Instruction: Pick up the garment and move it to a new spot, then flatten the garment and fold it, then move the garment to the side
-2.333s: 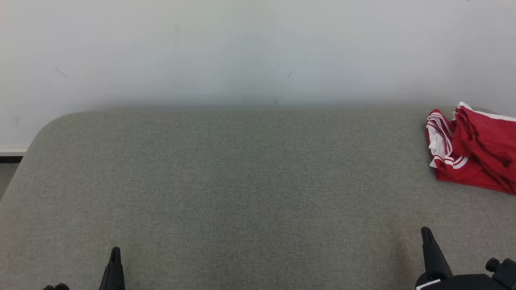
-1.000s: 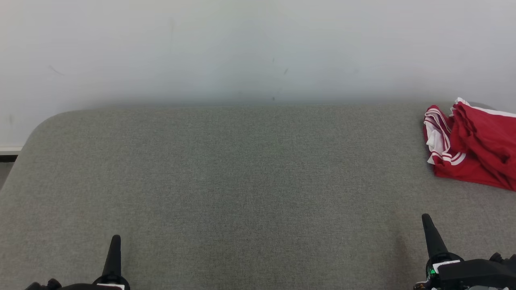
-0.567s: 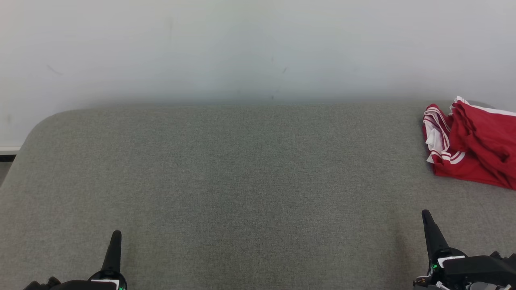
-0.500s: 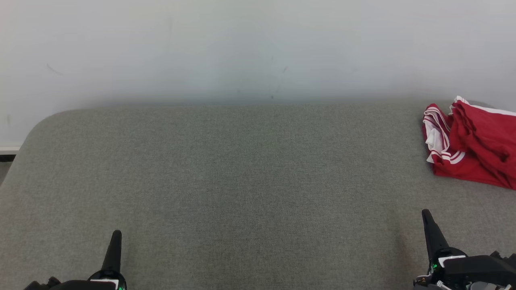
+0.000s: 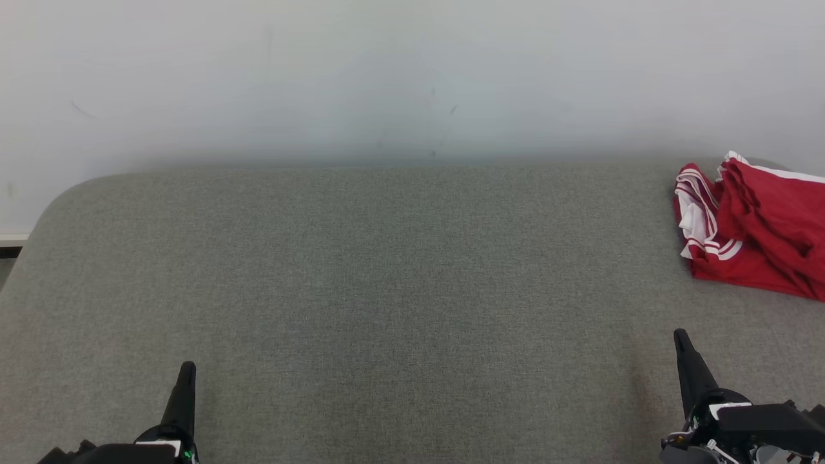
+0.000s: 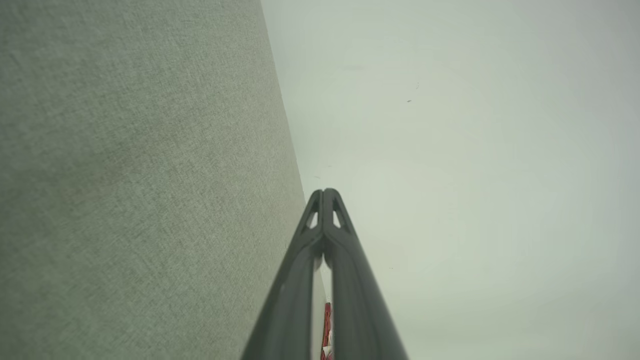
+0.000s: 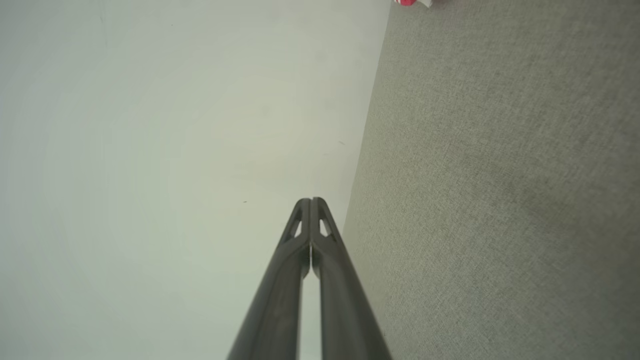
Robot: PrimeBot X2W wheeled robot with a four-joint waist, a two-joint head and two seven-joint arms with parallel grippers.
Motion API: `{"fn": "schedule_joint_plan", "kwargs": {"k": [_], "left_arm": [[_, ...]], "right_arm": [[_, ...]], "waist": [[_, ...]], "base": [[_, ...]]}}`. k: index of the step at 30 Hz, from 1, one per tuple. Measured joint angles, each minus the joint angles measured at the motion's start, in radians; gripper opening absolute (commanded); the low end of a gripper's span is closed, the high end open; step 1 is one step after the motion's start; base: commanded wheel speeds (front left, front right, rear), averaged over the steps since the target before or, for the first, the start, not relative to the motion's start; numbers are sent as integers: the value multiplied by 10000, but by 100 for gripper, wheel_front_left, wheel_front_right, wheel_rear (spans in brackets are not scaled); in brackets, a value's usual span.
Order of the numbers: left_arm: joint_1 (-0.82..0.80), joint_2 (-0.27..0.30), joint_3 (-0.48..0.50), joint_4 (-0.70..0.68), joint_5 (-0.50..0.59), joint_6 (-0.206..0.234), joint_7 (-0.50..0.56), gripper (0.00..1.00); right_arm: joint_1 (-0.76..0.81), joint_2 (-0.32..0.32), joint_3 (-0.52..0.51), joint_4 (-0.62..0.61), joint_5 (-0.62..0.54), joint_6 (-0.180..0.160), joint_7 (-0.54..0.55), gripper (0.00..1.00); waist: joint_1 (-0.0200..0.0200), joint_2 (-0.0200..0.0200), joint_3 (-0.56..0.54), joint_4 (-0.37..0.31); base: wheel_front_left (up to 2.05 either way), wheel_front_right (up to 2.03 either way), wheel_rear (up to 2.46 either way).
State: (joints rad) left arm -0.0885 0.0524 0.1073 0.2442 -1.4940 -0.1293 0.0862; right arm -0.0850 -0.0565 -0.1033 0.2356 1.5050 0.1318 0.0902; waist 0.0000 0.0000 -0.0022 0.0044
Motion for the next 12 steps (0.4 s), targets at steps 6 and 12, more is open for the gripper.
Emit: {"fn": "schedule_joint_plan", "kwargs": {"k": [6, 12], "left_arm": [[-52, -6, 21, 4, -449, 0, 119, 0], [-115, -10, 40, 4, -802, 0, 213, 0]], "right_arm": [[-91, 13, -29, 36, 378, 0, 84, 0], [-169, 27, -65, 69, 748, 0, 157, 0]], "waist": [[0, 0, 19, -16], [0, 0, 38, -31]], "base": [[0, 0, 0], [0, 0, 0]]}}
